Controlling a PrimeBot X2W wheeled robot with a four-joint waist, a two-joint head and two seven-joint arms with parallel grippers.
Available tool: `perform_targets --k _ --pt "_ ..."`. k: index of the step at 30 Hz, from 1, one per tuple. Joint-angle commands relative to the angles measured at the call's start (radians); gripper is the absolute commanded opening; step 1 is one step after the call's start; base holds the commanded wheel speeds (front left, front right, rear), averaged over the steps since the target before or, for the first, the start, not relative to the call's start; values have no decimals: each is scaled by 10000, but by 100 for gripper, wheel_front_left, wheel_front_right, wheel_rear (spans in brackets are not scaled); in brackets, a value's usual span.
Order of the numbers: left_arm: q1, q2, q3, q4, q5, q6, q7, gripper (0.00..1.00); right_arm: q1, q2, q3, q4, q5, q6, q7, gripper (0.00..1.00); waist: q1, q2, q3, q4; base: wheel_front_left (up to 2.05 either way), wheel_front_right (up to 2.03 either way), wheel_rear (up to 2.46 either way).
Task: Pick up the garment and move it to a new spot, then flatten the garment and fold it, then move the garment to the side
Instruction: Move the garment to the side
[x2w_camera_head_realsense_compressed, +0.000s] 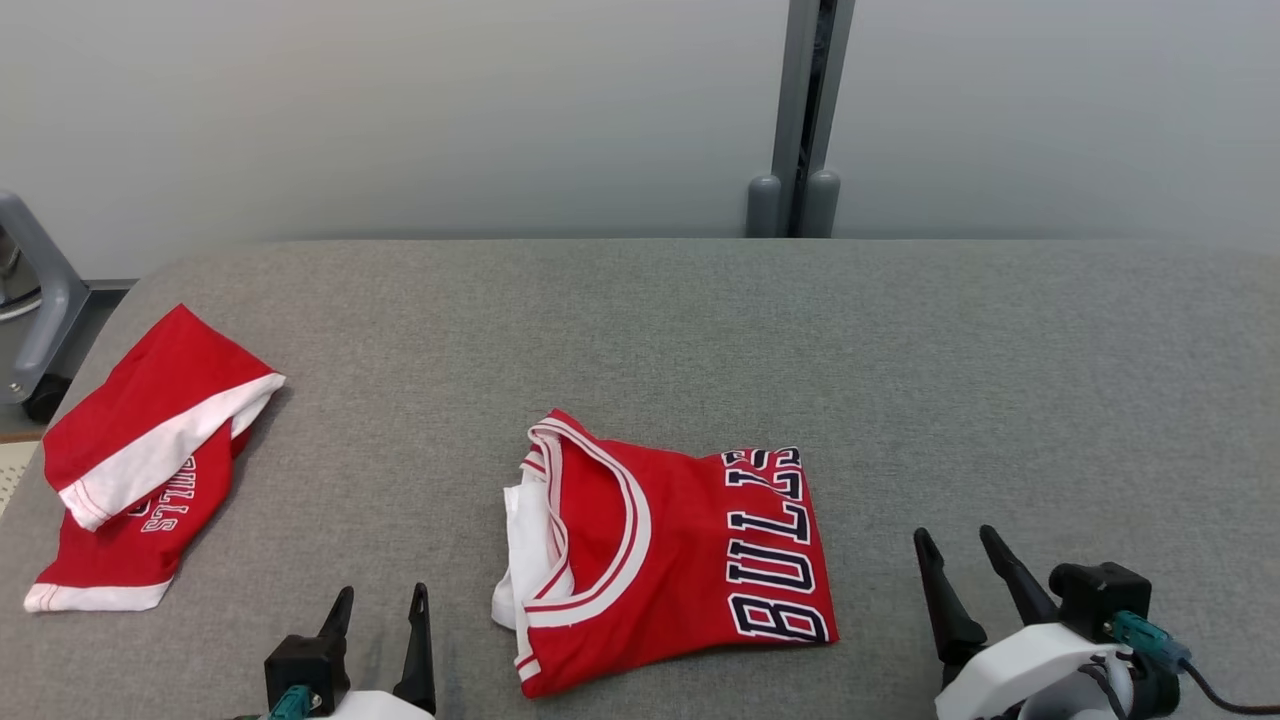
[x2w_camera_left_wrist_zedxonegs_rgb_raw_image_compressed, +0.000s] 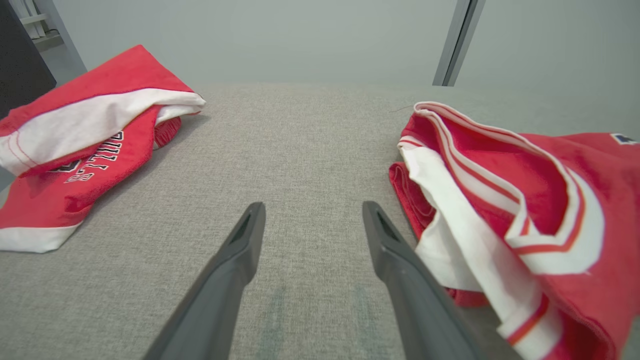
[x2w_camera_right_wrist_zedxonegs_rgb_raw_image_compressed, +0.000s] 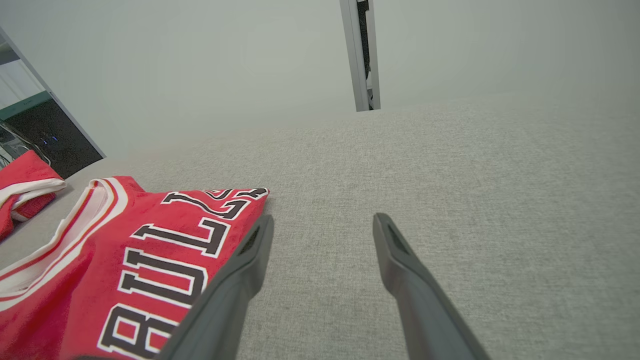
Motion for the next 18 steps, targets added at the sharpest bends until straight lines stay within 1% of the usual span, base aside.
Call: perform_targets --k 1,4,6,10,11,13,18 --pt "-145 48 -36 3 -32 -53 -15 100 -179 -45 237 87 321 0 -44 100 0 0 95 149 0 0 0" --pt "-256 47 -158 -1 -59 -52 -15 100 -483 -46 788 326 999 0 -45 100 0 0 278 446 0 0 0" --pt "-298 50 -217 18 -90 -38 -14 100 -734 -60 1043 522 1246 0 -45 100 0 0 407 659 0 0 0" --pt "-412 48 -256 47 -93 -5 -15 100 -1195 -58 1362 1060 1915 0 -45 100 0 0 623 1084 0 0 0" --pt "-412 48 -256 47 -93 -5 -15 100 -1195 -58 1362 1060 1915 0 -45 100 0 0 623 1084 0 0 0" --pt "-430 45 -251 48 -80 7 -15 100 -1414 -54 1505 1401 2171 0 -44 100 0 0 720 1265 0 0 0" --pt "-514 45 -267 10 -157 -69 -15 100 -1997 -63 2070 2732 3155 0 -26 100 0 0 976 1604 0 0 0"
